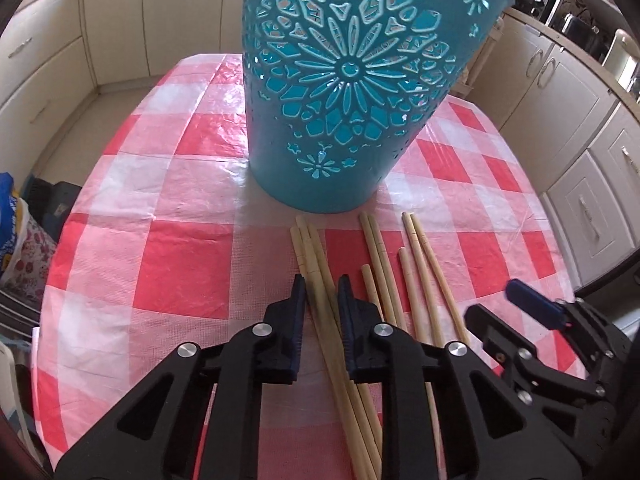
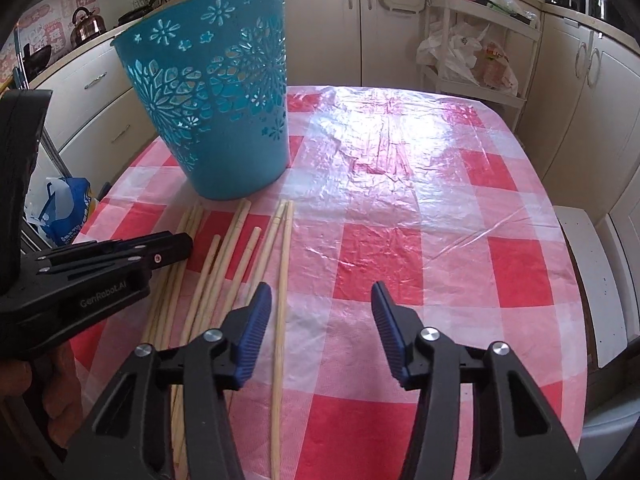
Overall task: Organize utensils
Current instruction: 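Close the left tool on one wooden stick while the right tool grasps another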
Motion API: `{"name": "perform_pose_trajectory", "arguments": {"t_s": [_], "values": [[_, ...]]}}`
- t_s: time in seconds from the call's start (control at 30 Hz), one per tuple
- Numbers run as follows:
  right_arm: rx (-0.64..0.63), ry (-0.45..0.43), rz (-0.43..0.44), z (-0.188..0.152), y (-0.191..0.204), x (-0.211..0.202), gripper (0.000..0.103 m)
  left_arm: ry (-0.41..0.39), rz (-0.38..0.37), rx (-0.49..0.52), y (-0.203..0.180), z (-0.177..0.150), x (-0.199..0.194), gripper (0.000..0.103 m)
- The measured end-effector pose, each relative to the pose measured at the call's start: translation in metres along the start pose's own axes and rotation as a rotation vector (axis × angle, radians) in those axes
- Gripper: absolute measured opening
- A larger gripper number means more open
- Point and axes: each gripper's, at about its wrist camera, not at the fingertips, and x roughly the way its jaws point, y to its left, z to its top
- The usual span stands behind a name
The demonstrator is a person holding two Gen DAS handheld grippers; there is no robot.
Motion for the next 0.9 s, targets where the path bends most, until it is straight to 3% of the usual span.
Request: {"name": "perform_pose_trajectory", "arguments": {"t_s": [0.13,0.33,0.57,0.7,0.8,0.9], "values": [[-0.03,0.017,0.009,0.006,0.006,0.012,0.031,0.02,-0.055,-0.02,0.014,0.004,-0.002,0.008],[-0.042,0.039,0.01,0.013,0.009,0.021,0.006,0.036,-0.101,-0.031,0.03,0.007,0.0,0.005],[-0.006,0.02,0.036,0.008,-0.003,0.012,0.006,0.034,-0.104,-0.018,0.029,0.0,-0.01,0.005],[0.095,-0.027,0.123,0.005,-0.021,0.004,0.006,0.014,-0.118,-0.026,0.031,-0.001,-0.024,0.005],[0.179,-0.032,0.178,0.0,-0.035,0.008,0.006,-0.043,-0.143,-0.042,0.034,0.003,-0.047,0.005],[0.218,-0.046,0.191,0.002,-0.042,0.008,0.006,-0.181,-0.175,-0.057,0.038,0.018,-0.091,0.005]]}}
